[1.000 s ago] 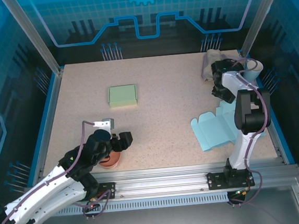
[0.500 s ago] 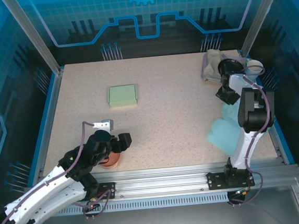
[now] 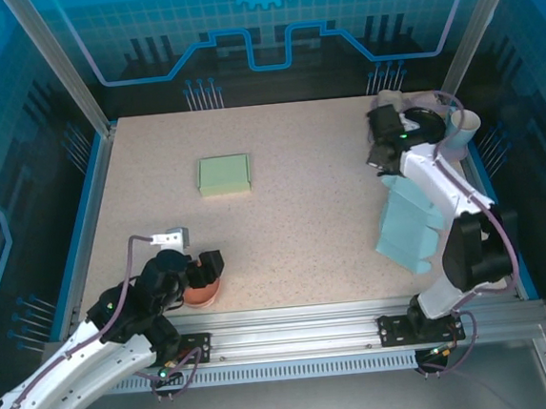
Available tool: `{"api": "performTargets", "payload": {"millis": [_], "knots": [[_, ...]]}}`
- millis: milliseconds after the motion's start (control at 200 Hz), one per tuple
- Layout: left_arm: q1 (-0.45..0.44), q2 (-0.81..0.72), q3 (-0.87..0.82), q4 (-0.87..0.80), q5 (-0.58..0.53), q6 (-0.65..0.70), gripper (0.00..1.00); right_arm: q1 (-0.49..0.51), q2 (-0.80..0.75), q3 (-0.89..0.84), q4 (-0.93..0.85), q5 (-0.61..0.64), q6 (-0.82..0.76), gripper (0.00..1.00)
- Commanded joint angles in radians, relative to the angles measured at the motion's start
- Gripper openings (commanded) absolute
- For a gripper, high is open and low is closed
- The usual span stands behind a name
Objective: Fold the paper box
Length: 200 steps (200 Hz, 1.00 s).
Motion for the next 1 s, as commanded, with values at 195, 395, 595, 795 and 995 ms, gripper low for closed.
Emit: {"api": "performTargets", "payload": {"millis": [195, 395, 595, 795, 995], "knots": [[-0.005, -0.023, -0.018, -0.042, -0.080, -0.008, 0.82, 0.392, 0.166, 0.193, -0.172, 0.197, 0.044, 0.00], [-0.005, -0.028, -0.020, -0.049, -0.097, -0.011, 0.82, 0.501, 0.281, 0.232, -0.098, 0.060, 0.123, 0.00], [-0.005, -0.028, -0.023, -0.048, -0.102, -0.011, 0.82, 0.544, 0.314, 0.275, -0.046, -0.019, 0.090, 0.44], [-0.006, -0.023, -0.027, -0.047, -0.100, -0.013, 0.82, 0.563, 0.184, 0.182, 0.096, -0.088, -0.231, 0.75], [-0.006, -0.023, -0.035, -0.038, -0.090, -0.017, 0.83, 0.529, -0.040, 0.109, 0.171, -0.088, -0.592, 1.00]]}}
